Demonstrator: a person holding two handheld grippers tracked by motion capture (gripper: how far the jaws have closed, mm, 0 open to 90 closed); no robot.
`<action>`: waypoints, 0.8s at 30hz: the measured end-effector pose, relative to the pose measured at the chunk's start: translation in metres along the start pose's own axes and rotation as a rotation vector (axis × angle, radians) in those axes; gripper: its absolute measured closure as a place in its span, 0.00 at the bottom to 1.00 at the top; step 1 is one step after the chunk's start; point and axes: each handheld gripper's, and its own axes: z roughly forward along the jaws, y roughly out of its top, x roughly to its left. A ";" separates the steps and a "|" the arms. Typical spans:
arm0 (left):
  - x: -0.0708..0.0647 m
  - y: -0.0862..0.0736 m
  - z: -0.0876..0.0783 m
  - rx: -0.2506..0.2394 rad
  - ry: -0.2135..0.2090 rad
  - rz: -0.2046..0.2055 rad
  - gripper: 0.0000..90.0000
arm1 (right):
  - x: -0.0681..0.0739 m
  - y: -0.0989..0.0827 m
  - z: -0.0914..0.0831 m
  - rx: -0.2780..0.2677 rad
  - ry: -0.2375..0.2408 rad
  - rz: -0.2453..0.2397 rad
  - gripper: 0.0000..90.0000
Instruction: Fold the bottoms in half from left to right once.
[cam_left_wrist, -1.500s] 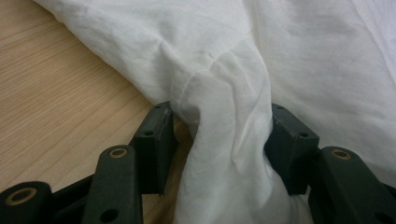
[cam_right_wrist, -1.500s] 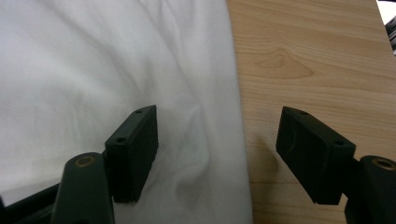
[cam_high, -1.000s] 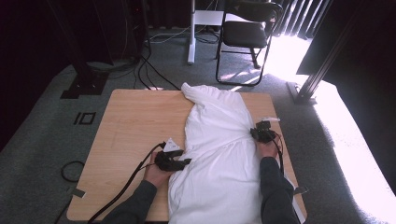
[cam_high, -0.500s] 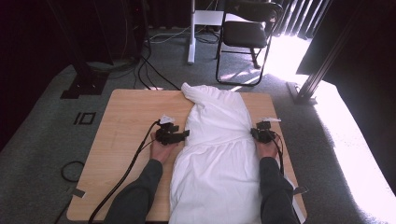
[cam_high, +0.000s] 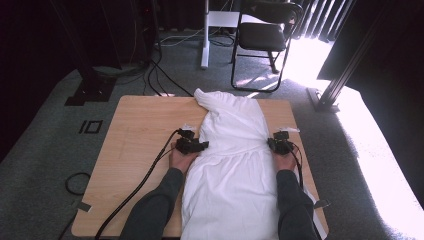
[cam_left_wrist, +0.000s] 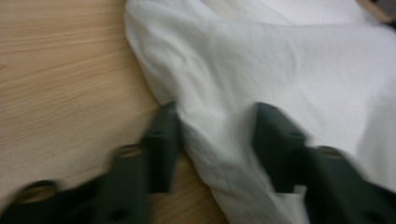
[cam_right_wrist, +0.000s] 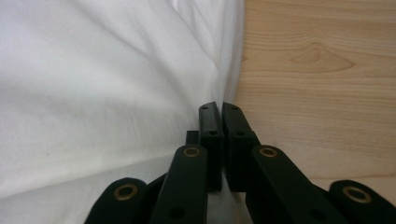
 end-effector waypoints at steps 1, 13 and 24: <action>-0.003 -0.001 0.000 0.008 0.015 0.030 0.75 | 0.002 -0.001 -0.001 -0.001 0.001 -0.003 0.98; -0.007 -0.028 -0.038 0.082 0.065 0.186 0.98 | 0.027 -0.029 -0.025 -0.008 0.041 -0.047 0.98; -0.021 -0.084 -0.090 0.058 0.064 0.174 0.96 | 0.056 -0.079 -0.074 0.002 0.099 -0.090 0.98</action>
